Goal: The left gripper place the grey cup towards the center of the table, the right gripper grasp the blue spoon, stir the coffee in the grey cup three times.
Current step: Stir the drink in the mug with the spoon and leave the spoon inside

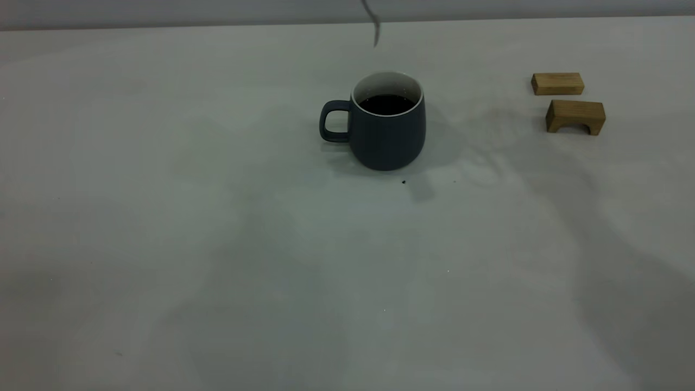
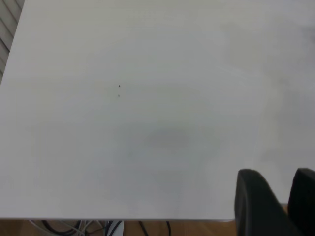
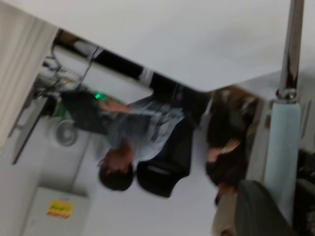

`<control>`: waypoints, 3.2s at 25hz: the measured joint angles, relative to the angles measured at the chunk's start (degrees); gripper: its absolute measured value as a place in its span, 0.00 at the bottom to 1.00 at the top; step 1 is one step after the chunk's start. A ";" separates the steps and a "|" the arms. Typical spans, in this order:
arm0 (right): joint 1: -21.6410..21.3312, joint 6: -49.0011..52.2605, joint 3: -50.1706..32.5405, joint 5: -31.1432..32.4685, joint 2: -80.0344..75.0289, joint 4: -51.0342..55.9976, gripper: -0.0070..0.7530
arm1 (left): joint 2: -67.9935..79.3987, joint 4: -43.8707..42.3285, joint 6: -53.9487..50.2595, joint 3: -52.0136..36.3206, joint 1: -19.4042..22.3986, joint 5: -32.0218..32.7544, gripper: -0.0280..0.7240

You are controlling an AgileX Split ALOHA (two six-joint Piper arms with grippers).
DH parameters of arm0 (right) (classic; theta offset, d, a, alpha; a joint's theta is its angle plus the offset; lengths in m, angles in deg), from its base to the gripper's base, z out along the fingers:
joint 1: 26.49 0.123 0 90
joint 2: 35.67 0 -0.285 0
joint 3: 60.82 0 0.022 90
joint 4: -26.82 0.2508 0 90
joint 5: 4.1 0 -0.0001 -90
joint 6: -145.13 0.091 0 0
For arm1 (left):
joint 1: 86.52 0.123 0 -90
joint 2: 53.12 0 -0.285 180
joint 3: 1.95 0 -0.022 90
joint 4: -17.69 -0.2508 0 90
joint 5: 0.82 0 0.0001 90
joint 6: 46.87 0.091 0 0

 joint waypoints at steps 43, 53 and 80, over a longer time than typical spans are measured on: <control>-3.80 3.09 0.86 -11.29 -16.82 10.45 0.19 | -0.06 0.00 0.00 0.00 0.00 0.00 0.35; -3.70 5.68 0.45 -6.62 -17.37 13.11 0.19 | -0.06 0.00 0.00 0.00 0.00 0.00 0.35; -3.61 -8.08 0.39 -2.49 -17.43 17.51 0.19 | -0.06 0.00 0.00 0.00 0.00 0.00 0.35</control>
